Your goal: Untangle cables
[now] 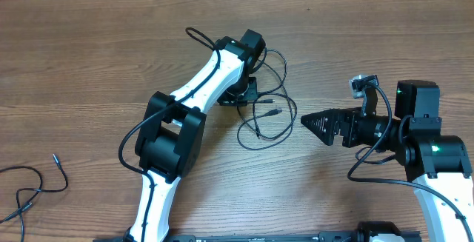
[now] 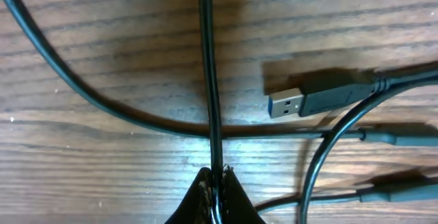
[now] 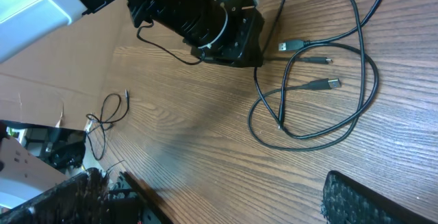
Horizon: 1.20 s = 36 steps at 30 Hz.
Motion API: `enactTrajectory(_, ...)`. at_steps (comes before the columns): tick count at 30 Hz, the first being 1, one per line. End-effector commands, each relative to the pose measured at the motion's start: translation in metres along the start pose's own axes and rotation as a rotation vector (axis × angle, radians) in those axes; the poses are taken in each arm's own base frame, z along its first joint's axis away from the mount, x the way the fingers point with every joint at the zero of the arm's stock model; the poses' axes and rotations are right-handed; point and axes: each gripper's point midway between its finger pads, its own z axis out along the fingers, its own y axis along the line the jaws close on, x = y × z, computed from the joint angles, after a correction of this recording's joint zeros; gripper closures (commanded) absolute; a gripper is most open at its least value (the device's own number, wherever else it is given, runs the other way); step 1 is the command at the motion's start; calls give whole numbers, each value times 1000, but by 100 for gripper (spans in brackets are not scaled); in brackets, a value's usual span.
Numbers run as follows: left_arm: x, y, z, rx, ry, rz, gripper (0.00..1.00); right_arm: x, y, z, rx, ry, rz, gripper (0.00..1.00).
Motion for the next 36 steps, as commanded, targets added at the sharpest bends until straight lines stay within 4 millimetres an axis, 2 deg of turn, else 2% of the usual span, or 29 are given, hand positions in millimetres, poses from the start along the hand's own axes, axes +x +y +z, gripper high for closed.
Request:
enactTrajectory(1, 1, 9, -6, -13, 31, -29, 96, -7, 3, -4, 15, -21, -29, 0)
enactTrajectory(3, 0, 10, -14, -13, 31, -31, 96, -7, 2, -4, 21, -21, -28, 0)
enactTrajectory(7, -12, 4, -50, 8, -6, -18, 96, -8, 2, -4, 21, -22, -29, 0)
enactTrajectory(16, -41, -16, -150, 113, -193, 21, 96, -7, 2, -4, 21, -21, -28, 0)
enactTrajectory(26, -40, -28, -230, 245, -336, 71, 96, -7, 2, -4, 21, -21, -28, 0)
enactTrajectory(30, -41, -27, -252, 271, -390, 73, 96, -7, 2, -4, 21, -21, -28, 0)
enactTrajectory(32, -41, -28, -275, 305, -454, 76, 96, -7, 2, -4, 21, -21, -28, 0)
enactTrajectory(36, -41, -28, -300, 343, -526, 80, 96, -7, 2, -4, 21, -21, -28, 0)
